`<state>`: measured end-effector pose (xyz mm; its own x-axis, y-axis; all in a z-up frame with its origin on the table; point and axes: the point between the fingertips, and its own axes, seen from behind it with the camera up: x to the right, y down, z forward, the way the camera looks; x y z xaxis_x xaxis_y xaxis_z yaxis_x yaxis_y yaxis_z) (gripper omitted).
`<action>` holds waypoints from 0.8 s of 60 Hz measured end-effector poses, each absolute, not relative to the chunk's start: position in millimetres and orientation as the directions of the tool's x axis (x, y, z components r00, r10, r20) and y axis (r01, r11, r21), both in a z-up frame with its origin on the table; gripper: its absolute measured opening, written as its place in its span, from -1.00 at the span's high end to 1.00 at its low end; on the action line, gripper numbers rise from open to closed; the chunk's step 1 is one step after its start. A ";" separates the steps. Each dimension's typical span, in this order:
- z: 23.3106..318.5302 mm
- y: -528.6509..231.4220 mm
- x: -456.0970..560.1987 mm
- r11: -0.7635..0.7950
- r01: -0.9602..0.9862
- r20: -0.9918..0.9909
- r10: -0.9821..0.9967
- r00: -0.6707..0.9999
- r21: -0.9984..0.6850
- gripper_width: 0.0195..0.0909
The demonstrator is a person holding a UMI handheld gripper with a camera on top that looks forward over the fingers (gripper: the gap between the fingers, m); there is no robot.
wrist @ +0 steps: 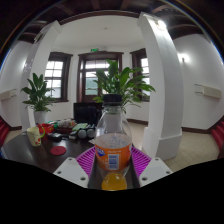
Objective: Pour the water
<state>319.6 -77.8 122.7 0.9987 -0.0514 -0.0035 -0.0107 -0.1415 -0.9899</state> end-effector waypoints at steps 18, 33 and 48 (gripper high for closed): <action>121.2 -75.2 325.4 -0.148 0.000 0.013 -0.088 0.996 -0.989 0.58; 131.7 -62.1 306.0 -0.210 0.211 0.235 -0.096 0.967 -0.955 0.59; 159.4 6.9 207.5 -0.226 0.665 0.675 0.046 0.737 -0.711 0.59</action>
<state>207.5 6.9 159.4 0.7368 0.0457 0.6746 0.6654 -0.2264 -0.7114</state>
